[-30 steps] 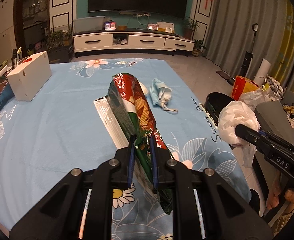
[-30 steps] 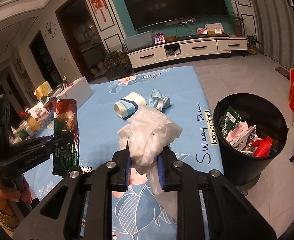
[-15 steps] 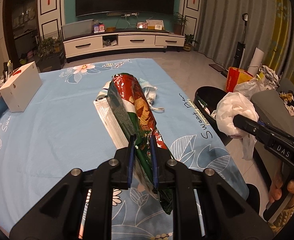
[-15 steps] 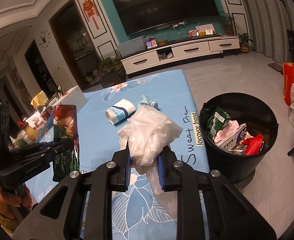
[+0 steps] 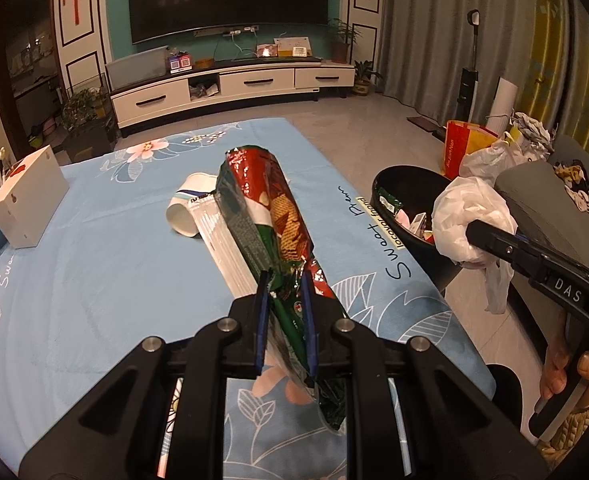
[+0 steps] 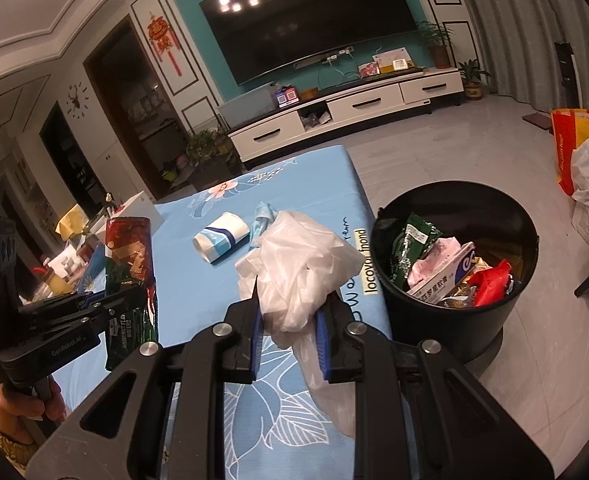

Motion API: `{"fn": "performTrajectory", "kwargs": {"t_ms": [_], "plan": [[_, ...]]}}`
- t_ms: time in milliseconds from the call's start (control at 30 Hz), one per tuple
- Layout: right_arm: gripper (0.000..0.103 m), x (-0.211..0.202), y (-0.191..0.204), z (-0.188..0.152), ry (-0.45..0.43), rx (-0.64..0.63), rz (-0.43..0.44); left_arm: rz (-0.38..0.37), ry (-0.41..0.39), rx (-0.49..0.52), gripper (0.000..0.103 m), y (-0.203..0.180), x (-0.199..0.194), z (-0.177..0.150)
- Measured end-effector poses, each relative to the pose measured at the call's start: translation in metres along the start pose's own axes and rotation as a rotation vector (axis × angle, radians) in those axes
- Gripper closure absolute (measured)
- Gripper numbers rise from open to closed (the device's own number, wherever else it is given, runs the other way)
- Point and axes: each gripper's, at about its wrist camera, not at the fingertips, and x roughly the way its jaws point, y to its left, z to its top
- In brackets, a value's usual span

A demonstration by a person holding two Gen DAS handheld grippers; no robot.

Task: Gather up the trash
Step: 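Carry the clear bag and green wrapper together over the black bin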

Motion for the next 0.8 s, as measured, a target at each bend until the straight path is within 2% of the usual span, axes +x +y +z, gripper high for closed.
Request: {"fn": "performTrajectory", "kwargs": {"t_ms": [800], "plan": [[0.080,-0.017,-0.056,-0.004,-0.053,0.127,-0.092,-0.098,-0.001,0.109,0.087,-0.040,0.030,0.023]]}}
